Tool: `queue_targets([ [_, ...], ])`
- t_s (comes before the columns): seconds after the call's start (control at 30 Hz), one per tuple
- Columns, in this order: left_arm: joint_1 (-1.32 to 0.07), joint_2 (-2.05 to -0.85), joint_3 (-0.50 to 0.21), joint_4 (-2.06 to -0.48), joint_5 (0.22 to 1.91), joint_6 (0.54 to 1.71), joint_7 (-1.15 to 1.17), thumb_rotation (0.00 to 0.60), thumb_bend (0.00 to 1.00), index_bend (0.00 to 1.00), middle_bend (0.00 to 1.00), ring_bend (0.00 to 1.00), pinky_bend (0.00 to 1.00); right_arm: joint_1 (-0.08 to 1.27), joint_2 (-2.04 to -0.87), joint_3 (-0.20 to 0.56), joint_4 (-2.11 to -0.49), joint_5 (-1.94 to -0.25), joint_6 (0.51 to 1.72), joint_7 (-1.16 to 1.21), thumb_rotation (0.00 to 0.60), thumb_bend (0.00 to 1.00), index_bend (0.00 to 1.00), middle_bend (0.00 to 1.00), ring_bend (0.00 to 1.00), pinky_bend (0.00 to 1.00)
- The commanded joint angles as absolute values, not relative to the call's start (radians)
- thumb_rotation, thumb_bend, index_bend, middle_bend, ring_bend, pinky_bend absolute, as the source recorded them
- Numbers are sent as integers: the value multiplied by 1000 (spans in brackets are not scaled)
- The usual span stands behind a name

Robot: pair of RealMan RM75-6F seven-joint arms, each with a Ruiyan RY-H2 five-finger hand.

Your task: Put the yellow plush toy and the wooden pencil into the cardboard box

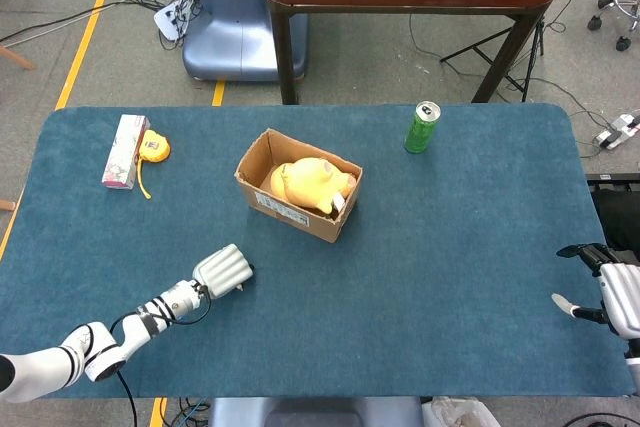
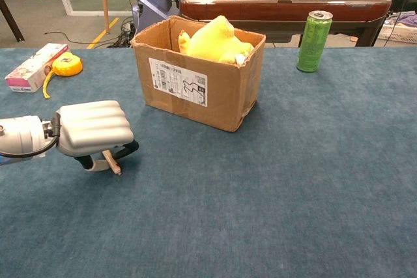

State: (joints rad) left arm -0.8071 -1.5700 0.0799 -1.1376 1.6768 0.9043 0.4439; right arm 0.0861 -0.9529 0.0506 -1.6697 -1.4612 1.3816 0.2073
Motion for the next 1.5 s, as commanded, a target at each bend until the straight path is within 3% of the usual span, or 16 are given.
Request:
queue_targets([
  [0.03,-805,-1570,81,-1137,1677,907,444,600,238,634,872,808,951,86,-953,50,-1669,-1461,1381,207,600,145,349,358,240,468],
  [0.4,-791,-1532,78,-1185,1676,937,483,600,238,666,873,808,951,86,-953,51,-1670,-1461,1381,207,600,145,349,358,240,469],
  [0.93,-748,-1360,40,-1411,1646,1010,619,600,238,667,873,808,951,89,-960,46,-1674,-1465,1376,190,600,145,349,358,240,469],
  [1.5,-751,-1238,-81,-1561,1616,1100,656,600,238,677,873,807,951,93,-968,44,-1676,-1464,1369,170,600,145,349,358,240,469],
])
